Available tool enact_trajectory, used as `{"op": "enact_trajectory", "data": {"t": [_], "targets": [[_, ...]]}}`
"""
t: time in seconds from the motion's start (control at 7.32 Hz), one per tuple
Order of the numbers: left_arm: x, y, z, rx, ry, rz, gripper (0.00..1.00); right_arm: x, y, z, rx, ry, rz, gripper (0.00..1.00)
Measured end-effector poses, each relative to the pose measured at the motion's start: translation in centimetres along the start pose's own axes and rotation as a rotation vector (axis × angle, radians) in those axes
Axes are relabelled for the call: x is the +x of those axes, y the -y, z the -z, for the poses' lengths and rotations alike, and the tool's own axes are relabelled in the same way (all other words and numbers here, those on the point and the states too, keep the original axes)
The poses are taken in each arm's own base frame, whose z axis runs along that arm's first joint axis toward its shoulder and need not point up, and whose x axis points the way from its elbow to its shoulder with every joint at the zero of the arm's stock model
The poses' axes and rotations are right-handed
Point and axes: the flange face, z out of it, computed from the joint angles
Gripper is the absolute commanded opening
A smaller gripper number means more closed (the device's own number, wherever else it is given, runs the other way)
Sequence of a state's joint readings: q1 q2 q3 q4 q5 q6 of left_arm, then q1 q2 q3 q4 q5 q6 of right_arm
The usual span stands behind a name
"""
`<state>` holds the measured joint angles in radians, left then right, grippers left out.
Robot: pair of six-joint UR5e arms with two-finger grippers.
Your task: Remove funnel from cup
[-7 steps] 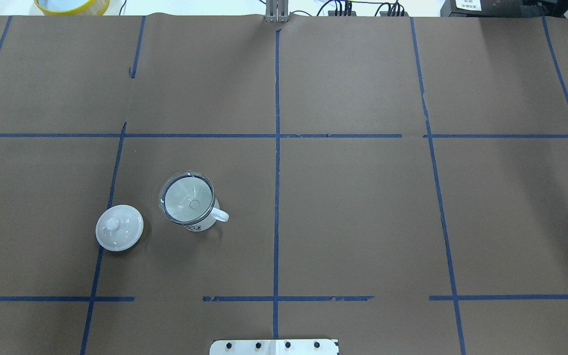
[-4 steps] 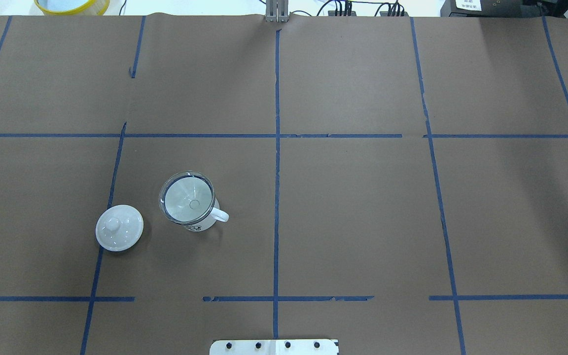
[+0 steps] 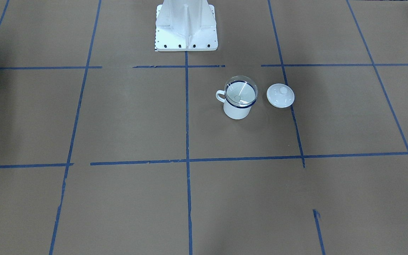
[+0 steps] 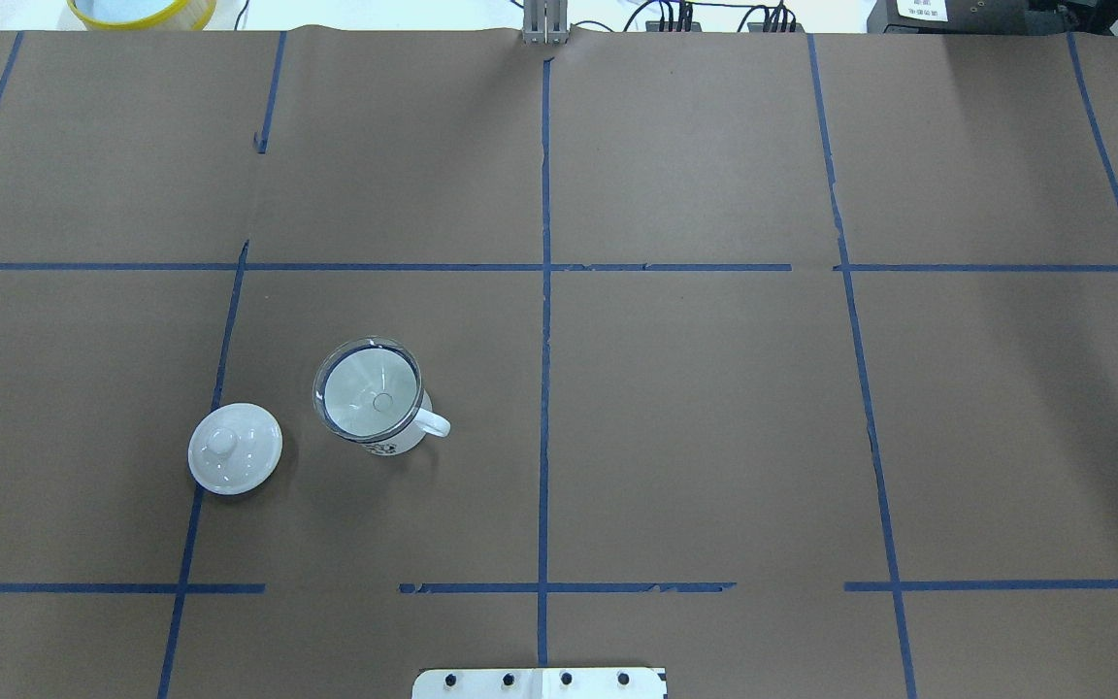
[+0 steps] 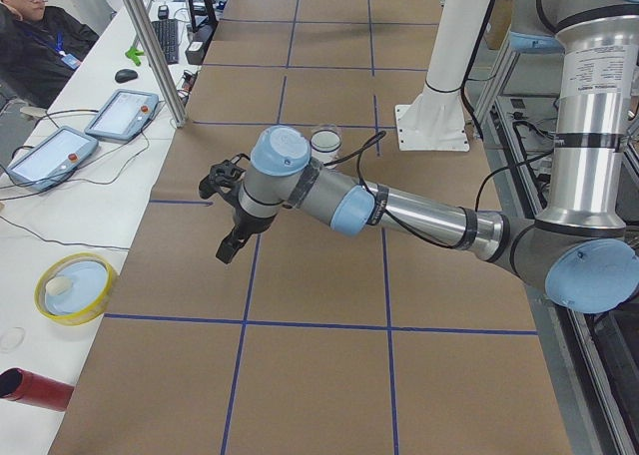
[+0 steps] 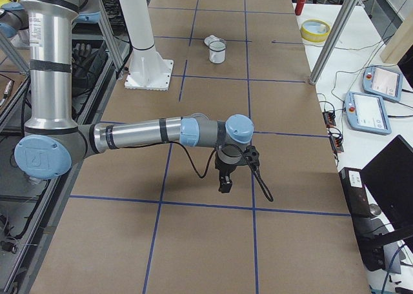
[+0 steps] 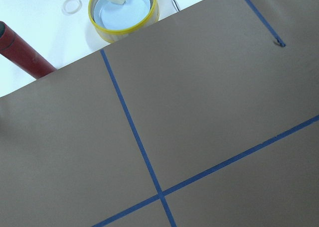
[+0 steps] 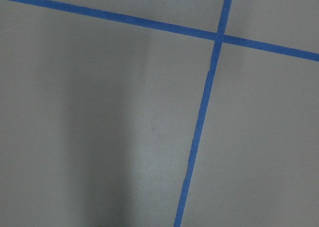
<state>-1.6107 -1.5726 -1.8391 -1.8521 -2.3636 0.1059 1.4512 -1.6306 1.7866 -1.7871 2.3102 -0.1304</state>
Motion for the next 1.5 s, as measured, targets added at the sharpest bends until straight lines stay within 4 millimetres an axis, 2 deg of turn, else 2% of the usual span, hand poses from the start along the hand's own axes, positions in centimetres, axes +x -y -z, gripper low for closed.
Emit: {"op": "enact_trajectory", "data": {"t": [0.14,0.41,0.82,1.09,1.23,1.37,1.5], "targets": [[3.7,1.5,-1.9,-0.013,-0.061,0.028,1.00,0.0,0.0,0.0,0.000,0.000,0.000,1.00],[14.4,5.5,-5.5,-0.069,-0.170,0.201,1.00,0.0,0.0,0.0,0.000,0.000,0.000,1.00],[33.3,10.1,-11.1,-0.143,-0.228,0.427,1.00,0.0,0.0,0.0,0.001,0.000,0.000,1.00],[46.5,12.3,-13.8,-0.211,-0.198,0.534,1.00,0.0,0.0,0.0,0.001,0.000,0.000,1.00],[51.5,12.6,-14.6,-0.243,-0.173,0.569,1.00,0.0,0.0,0.0,0.001,0.000,0.001,1.00],[54.9,12.8,-15.6,-0.263,-0.154,0.597,1.00,0.0,0.0,0.0,0.001,0.000,0.001,1.00],[57.0,12.7,-16.8,-0.271,-0.133,0.606,1.00,0.0,0.0,0.0,0.001,0.000,0.001,1.00]]}}
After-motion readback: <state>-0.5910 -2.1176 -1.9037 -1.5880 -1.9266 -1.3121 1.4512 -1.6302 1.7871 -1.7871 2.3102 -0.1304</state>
